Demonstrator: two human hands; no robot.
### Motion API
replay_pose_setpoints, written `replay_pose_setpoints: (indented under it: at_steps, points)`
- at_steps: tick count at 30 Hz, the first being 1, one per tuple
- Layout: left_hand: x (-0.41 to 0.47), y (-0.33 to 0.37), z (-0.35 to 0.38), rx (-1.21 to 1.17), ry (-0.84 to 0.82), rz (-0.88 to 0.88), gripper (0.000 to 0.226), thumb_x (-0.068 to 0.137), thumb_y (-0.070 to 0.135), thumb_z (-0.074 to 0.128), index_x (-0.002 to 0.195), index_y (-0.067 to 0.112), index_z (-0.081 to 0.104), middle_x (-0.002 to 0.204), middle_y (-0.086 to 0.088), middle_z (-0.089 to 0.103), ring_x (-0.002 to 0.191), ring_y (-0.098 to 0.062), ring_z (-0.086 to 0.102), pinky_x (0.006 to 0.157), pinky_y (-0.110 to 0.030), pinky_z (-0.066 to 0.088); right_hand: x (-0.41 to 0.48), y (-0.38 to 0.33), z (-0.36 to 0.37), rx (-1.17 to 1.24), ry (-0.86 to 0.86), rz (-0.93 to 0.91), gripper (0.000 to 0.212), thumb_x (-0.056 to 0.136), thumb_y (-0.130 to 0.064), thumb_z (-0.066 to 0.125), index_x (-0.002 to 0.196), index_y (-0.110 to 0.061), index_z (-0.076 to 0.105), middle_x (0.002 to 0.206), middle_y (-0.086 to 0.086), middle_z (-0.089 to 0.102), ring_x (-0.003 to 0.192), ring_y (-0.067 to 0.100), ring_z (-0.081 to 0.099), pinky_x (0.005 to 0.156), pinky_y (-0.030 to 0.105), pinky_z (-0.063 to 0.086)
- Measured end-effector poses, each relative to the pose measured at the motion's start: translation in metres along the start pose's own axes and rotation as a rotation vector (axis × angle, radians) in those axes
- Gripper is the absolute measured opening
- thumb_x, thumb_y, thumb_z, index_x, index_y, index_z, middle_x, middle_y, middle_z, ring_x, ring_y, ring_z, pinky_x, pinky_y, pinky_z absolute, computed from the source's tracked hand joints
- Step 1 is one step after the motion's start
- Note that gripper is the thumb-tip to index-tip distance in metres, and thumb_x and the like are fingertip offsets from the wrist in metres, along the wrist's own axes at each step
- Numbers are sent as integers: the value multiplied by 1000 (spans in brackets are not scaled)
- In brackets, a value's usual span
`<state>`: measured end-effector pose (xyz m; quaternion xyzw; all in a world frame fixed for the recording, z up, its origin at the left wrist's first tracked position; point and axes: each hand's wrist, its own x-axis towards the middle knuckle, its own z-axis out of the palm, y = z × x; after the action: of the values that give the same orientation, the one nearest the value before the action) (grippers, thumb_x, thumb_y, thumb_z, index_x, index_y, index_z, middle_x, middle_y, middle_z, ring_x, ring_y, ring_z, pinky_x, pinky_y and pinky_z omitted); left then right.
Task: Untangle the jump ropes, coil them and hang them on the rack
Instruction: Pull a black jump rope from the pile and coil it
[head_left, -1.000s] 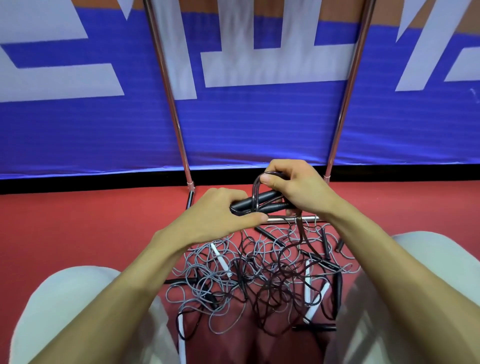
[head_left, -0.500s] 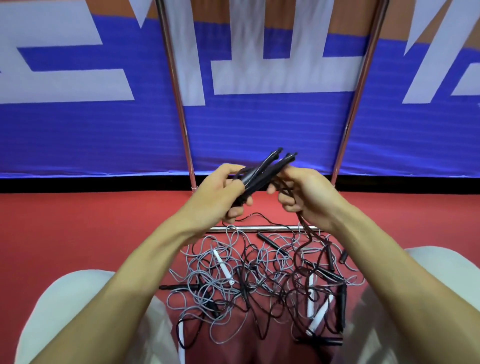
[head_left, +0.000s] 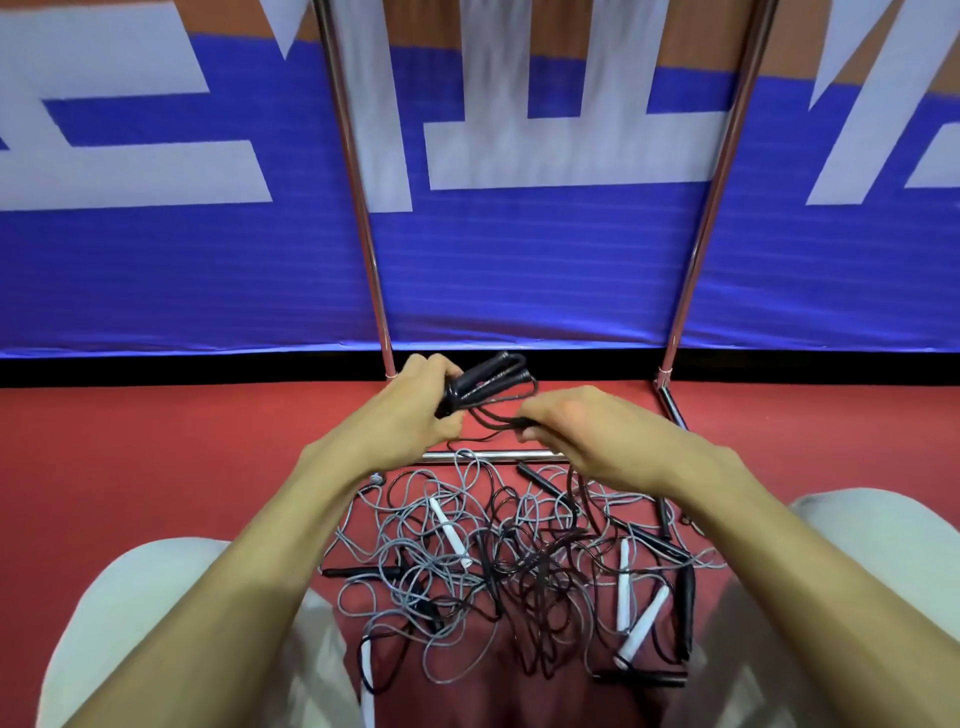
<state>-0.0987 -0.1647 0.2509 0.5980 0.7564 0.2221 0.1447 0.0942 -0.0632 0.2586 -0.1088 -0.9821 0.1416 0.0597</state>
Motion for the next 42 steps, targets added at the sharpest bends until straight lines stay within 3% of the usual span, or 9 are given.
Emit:
replay_pose_setpoints:
  at_steps: [3,8,13,19,23,28,33,38,42]
  points:
    - [-1,6,7,88,-97,-34,22,88,12,62,96,14,41,88,-3,47,72,-21,47,59,-29,35,-2,2,-4,-71,139,-53,20,98,-29,48,109,-19,61,95,-6,58,90,18,57,71,33,46]
    - [-2,15,9,100,-103,-59,24,81,7,63,98,13,47,72,-6,59,58,-24,53,56,-38,46,-1,6,-12,-60,340,-13,21,86,-35,61,98,-22,71,85,-3,69,80,24,64,65,36,50]
    - [-7,29,12,162,-209,6,17,76,8,68,89,15,60,65,2,54,62,-20,53,57,-30,43,0,8,-14,-4,443,200,28,70,-52,73,82,-26,72,69,-3,65,66,17,49,56,28,32]
    - [-23,45,15,5,-232,103,24,72,20,79,73,21,56,57,7,44,55,-15,40,50,-24,29,6,13,-8,220,480,359,40,61,-65,70,57,-27,56,50,-4,48,51,13,39,53,31,32]
    - [-30,51,12,-152,-202,118,37,68,49,82,63,23,57,52,10,39,50,-8,35,49,-22,25,7,15,-13,624,308,433,36,68,-38,80,57,-17,54,50,-3,44,44,5,37,47,21,33]
    - [-29,56,2,-410,-205,179,16,87,25,71,95,12,66,60,8,48,52,-10,43,53,-25,34,4,19,-11,1225,133,342,16,86,-9,63,72,-5,56,62,1,57,52,6,49,50,15,40]
    - [-26,49,-9,-660,-83,42,18,92,4,60,97,18,50,60,3,54,39,-13,48,38,-19,33,16,10,3,1002,182,352,28,101,-11,42,84,1,61,65,10,56,54,17,53,50,26,40]
    - [-22,39,-7,-645,-45,-6,68,88,-1,60,142,28,31,88,-3,55,44,-17,54,39,-21,37,12,5,8,669,-184,390,32,99,-35,45,78,-11,49,57,3,61,70,31,70,49,20,45]
    - [-17,33,-3,-398,-10,45,46,85,0,61,124,21,53,76,0,59,45,-15,54,42,-20,39,6,6,8,580,-363,452,21,94,-23,59,84,-11,46,61,8,64,56,26,69,51,30,52]
